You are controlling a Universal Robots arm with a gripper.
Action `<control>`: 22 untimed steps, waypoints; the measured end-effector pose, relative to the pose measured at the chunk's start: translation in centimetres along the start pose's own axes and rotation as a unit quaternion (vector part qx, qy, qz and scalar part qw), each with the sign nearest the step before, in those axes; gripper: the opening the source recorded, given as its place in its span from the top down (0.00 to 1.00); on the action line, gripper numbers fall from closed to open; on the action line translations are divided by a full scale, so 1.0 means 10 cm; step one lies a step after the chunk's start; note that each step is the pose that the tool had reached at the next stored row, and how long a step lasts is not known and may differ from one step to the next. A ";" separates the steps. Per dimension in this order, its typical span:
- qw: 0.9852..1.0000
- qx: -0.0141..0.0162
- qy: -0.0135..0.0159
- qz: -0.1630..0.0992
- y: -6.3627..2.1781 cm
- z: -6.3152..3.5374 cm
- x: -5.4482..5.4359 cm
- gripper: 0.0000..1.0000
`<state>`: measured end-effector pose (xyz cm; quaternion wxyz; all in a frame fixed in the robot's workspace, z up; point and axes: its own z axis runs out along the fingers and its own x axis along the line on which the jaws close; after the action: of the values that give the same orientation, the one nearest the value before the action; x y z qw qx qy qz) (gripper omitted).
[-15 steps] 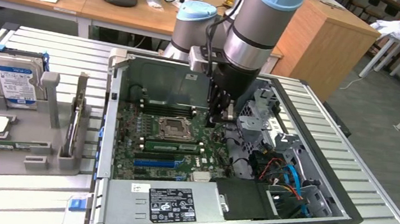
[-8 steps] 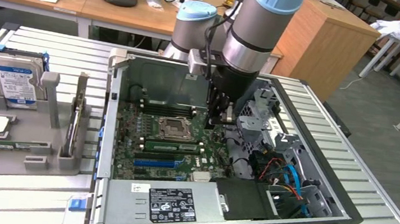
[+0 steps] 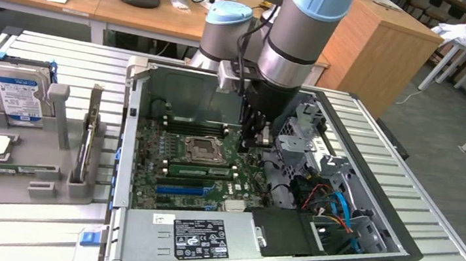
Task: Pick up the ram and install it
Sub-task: 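Press down the ram until it locks into place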
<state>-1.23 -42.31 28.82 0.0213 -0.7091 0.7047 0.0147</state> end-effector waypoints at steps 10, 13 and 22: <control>1.000 0.000 0.000 0.000 0.001 0.076 0.00 0.89; 1.000 0.000 0.000 0.000 0.001 0.100 0.01 0.89; 1.000 0.000 0.000 0.000 0.002 0.175 0.01 0.89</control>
<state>-1.23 -42.31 27.07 0.0212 -0.7091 0.7046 0.0147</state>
